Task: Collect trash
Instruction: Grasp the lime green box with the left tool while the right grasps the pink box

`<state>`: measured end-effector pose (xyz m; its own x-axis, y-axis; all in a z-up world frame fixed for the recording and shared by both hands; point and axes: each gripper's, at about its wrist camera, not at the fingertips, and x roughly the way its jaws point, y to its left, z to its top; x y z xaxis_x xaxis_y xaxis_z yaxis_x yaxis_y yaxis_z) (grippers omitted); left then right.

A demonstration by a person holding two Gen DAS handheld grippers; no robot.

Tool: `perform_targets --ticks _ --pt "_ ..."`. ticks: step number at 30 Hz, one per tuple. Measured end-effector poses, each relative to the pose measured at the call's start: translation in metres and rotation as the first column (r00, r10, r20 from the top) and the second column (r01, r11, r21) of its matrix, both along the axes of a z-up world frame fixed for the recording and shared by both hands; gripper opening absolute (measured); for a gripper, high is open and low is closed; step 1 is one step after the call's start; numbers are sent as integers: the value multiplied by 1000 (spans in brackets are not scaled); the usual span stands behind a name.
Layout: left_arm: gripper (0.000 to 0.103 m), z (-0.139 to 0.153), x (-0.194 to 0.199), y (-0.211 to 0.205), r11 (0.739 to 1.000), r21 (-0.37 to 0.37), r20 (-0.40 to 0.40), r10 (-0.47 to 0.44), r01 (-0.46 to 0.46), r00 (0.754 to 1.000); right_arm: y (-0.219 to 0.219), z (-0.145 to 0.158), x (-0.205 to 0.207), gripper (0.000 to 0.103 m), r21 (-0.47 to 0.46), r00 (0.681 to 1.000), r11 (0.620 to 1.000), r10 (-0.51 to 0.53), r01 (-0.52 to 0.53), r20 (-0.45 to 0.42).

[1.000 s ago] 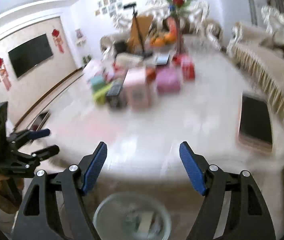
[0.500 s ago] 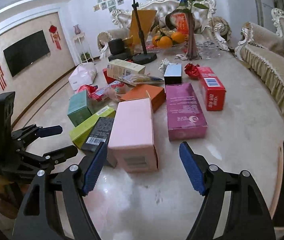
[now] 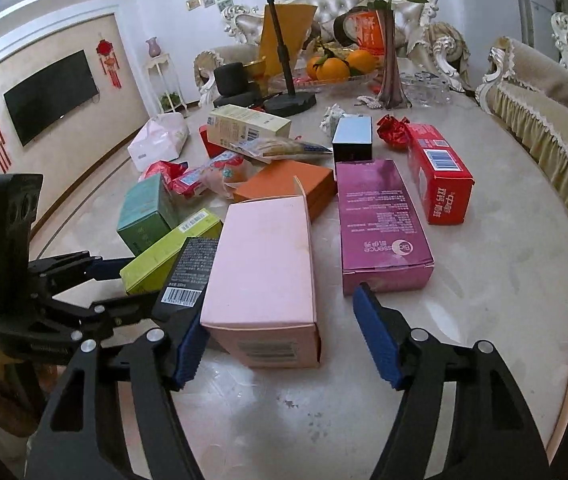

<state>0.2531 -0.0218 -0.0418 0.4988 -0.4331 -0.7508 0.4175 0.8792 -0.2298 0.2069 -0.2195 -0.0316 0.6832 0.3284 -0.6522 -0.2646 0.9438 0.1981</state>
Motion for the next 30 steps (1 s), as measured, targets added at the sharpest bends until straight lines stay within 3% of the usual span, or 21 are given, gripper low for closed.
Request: perform_targets --ticks 7,8,9,10,11,14,18,22,25,27,30 --pt "74 1 9 -8 997 71 4 18 -19 1000 0 -4 9 66 9 1000 1000 9 -9 -24" --pt "73 1 10 -9 996 83 7 22 -23 1000 0 -4 10 59 13 1000 1000 14 -13 -26" --pt "61 1 10 -11 995 98 14 24 -26 1000 -1 -5 12 48 22 999 1000 22 -21 -36" --pt "40 1 11 -12 993 117 22 24 -26 999 -2 -5 12 48 24 999 1000 17 -16 -36" --pt "31 1 11 -13 992 122 22 17 -20 1000 -3 -5 12 47 24 999 1000 14 -13 -39" --pt "30 3 9 -11 993 114 15 26 -28 1000 -2 -3 4 47 25 999 1000 19 -18 -34" --pt "30 10 -11 -10 993 116 63 27 -34 998 -11 7 -19 47 60 1000 998 8 -8 0" --pt "30 38 -50 0 997 64 136 36 -45 990 -34 29 -58 47 153 999 988 6 -13 43" --pt "30 68 -107 12 1000 -6 202 25 -25 979 -46 39 -100 47 227 997 971 59 -70 58" --pt "30 78 -151 14 999 -37 213 -10 18 977 -51 37 -140 47 267 993 956 113 -119 36" --pt "30 67 -212 7 997 -36 173 -55 62 983 -49 22 -185 47 309 982 938 181 -157 -50"
